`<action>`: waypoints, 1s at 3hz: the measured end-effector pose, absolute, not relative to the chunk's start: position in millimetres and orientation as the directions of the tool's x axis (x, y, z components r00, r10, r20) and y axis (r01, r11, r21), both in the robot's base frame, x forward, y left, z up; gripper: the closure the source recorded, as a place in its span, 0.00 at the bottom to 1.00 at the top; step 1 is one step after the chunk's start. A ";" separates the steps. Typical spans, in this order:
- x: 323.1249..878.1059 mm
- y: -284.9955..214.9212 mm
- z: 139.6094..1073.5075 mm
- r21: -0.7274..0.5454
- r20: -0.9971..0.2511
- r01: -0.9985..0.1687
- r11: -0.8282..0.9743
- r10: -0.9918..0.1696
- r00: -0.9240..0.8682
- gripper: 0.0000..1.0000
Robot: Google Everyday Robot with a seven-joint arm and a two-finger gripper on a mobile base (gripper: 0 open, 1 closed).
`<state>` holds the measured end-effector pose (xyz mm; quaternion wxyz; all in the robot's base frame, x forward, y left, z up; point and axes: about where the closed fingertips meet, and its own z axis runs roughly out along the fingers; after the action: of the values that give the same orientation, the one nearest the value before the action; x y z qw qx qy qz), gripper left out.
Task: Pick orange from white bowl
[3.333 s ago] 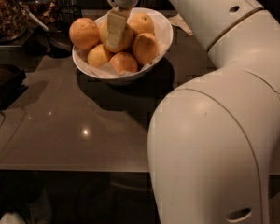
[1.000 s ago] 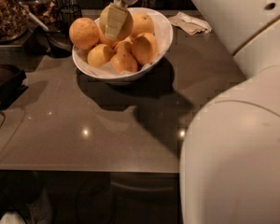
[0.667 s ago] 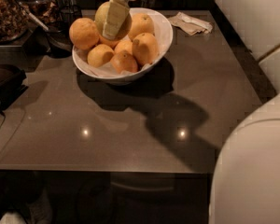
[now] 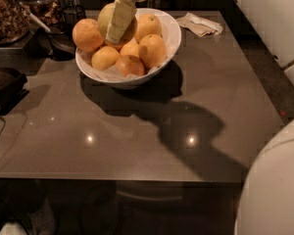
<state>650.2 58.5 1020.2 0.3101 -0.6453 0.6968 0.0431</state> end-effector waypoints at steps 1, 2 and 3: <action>626.9 59.6 1027.5 -0.329 -0.537 -0.930 0.166 -0.843 0.040 1.00; 603.3 54.8 1030.3 -0.326 -0.567 -0.931 0.167 -0.822 0.051 1.00; 602.4 53.4 1028.4 -0.323 -0.566 -0.931 0.169 -0.823 0.047 1.00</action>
Offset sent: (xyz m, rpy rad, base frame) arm -0.0752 -0.0137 0.0125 0.1366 -0.0036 0.0374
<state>602.4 53.4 1028.4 0.3381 -0.6397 0.6856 0.0802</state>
